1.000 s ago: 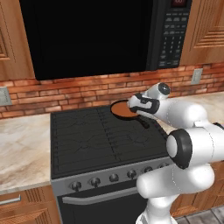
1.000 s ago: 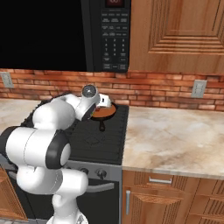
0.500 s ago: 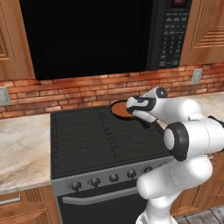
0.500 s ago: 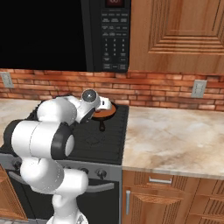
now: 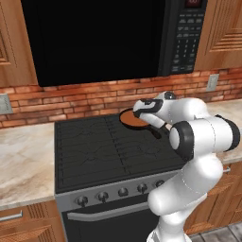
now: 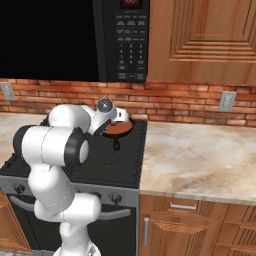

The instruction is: Retrieve the steak from the fridge and place it on the saucepan with marinade on the stove.

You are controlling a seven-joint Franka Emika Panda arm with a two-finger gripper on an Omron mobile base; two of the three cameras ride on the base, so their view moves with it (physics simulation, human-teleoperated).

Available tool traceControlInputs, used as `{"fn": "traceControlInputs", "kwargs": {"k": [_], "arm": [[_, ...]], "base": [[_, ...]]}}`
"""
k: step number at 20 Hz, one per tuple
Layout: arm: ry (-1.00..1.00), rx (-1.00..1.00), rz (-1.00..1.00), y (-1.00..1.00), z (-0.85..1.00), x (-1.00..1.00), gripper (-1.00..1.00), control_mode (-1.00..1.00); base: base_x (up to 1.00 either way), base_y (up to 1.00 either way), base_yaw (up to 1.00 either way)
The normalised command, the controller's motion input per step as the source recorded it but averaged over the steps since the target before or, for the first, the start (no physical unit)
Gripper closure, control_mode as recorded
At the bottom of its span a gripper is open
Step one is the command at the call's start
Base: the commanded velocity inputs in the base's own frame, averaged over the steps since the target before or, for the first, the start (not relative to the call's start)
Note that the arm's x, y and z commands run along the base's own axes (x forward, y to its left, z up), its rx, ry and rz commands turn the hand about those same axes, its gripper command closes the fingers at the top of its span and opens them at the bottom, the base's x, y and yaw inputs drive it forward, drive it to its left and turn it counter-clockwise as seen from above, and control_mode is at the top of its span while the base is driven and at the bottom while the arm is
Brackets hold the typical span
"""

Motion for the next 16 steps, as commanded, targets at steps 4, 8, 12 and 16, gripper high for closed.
{"fn": "traceControlInputs", "kwargs": {"k": [4,8,12,16], "arm": [[0.01,0.00,0.00,0.00,-0.15,0.16,1.00,-1.00],[0.01,0.00,0.00,0.00,-0.14,0.19,1.00,-1.00],[0.00,-0.01,0.00,0.00,-0.15,0.22,1.00,-1.00],[0.00,-0.01,0.00,0.00,-0.15,0.22,1.00,-1.00]], "base": [[0.00,0.00,0.00],[0.00,0.00,0.00],[0.00,0.00,0.00],[0.00,0.00,0.00]]}}
